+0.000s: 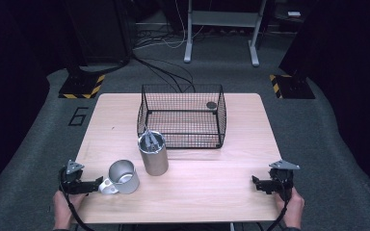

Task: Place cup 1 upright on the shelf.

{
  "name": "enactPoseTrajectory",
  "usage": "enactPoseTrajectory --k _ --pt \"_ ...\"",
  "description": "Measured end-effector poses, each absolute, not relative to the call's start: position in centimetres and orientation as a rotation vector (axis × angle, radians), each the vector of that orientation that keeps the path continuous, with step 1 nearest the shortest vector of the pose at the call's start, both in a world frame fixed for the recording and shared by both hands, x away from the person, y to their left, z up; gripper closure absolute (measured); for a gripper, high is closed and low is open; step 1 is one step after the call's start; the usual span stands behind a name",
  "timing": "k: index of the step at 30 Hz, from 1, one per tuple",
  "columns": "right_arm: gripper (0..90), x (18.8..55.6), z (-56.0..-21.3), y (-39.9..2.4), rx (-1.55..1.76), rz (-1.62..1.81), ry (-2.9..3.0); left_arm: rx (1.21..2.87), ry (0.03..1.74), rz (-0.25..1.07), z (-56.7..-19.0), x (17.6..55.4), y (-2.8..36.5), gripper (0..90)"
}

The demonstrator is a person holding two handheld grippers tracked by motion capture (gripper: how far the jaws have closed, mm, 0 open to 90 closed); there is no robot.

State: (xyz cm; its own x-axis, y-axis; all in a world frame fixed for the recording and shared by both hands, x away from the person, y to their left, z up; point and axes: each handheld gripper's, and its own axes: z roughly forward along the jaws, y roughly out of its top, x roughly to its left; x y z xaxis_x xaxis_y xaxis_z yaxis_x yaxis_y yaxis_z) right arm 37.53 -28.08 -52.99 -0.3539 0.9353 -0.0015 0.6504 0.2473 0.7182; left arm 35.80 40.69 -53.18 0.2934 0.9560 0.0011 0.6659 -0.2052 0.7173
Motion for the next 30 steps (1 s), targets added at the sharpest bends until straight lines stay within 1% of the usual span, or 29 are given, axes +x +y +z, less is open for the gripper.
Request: enactPoseTrajectory --k 13,17,20,23,25,30 --pt "0.0 37.5 -53.0 -28.0 1.455 0.881 2.081 1.930 1.445 0.620 -53.3 35.9 40.6 0.0" --pt "0.0 37.5 -53.0 -28.0 1.454 0.881 2.081 1.947 1.444 0.593 -53.1 36.0 40.7 0.0" --pt "0.0 37.5 -53.0 -28.0 1.455 0.881 2.081 1.924 1.442 0.596 -53.1 36.1 40.6 0.3" --pt "0.0 37.4 -53.0 -28.0 1.458 0.880 2.078 1.931 1.433 0.596 -52.6 36.4 40.5 0.2" --pt "0.0 37.4 -53.0 -28.0 1.458 0.881 2.078 1.924 1.426 0.569 -52.3 36.5 40.6 0.2" --pt "0.0 37.4 -53.0 -28.0 1.459 0.880 2.078 1.886 1.412 0.590 -50.8 37.3 41.2 0.2"
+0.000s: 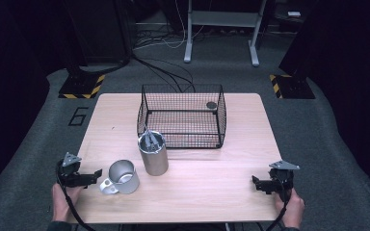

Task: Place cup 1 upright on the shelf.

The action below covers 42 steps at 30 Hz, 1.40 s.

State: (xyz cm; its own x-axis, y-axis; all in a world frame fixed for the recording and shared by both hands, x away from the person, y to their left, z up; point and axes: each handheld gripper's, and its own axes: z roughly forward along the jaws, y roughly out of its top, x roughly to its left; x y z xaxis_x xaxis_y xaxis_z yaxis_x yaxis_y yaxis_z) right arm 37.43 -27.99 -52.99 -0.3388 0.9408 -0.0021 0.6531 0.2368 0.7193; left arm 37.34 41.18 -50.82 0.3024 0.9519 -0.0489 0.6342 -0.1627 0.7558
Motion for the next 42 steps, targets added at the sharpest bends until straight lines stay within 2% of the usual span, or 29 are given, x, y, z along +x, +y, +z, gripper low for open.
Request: enactPoseTrajectory --k 19,34,42 --pt "0.0 37.4 -53.0 -28.0 1.458 0.880 2.078 1.836 1.309 0.566 -45.4 38.6 40.8 0.2" --pt "0.0 37.4 -53.0 -28.0 1.458 0.880 2.078 1.876 1.103 0.538 -39.9 38.5 36.6 0.2" --pt "0.0 37.5 -53.0 -28.0 1.454 0.881 2.081 1.894 1.041 0.495 -38.7 38.7 34.7 0.1"
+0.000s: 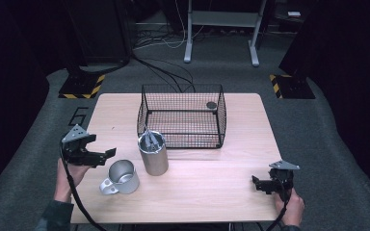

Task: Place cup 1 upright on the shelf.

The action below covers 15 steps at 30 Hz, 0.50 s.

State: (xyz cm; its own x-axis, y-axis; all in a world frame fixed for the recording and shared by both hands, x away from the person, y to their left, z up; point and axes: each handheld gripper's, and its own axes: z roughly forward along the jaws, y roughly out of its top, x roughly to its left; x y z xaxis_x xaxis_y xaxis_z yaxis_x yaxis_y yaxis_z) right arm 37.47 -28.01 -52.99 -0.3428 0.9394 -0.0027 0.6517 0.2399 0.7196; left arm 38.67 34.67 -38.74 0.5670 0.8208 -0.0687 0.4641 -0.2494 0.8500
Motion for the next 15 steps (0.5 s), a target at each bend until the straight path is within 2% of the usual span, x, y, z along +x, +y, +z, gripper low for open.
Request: enactPoseTrajectory --k 15 --pt "0.0 37.5 -53.0 -28.0 1.457 0.881 2.083 1.971 0.886 0.406 -38.1 39.0 29.2 0.1"
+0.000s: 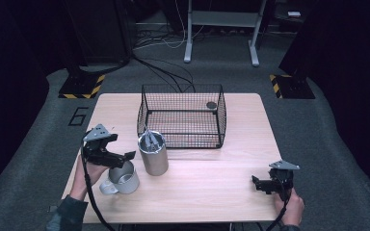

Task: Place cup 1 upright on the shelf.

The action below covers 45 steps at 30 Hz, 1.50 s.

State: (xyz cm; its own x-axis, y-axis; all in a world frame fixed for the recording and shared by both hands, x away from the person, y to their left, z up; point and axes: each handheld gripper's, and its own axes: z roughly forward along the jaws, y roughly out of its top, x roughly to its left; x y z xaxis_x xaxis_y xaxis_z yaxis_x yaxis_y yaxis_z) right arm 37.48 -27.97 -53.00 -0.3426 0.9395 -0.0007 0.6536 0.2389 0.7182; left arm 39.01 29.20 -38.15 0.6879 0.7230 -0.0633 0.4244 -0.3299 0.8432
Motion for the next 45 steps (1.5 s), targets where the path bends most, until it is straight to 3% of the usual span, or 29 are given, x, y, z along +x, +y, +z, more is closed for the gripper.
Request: enactPoseTrajectory --k 18,45 --pt "0.0 37.5 -53.0 -28.0 1.454 0.881 2.083 2.064 0.851 0.367 -39.4 40.0 24.4 0.0" --pt "0.0 37.5 -53.0 -28.0 1.458 0.882 2.079 2.122 0.889 0.383 -40.9 41.7 22.1 0.1"
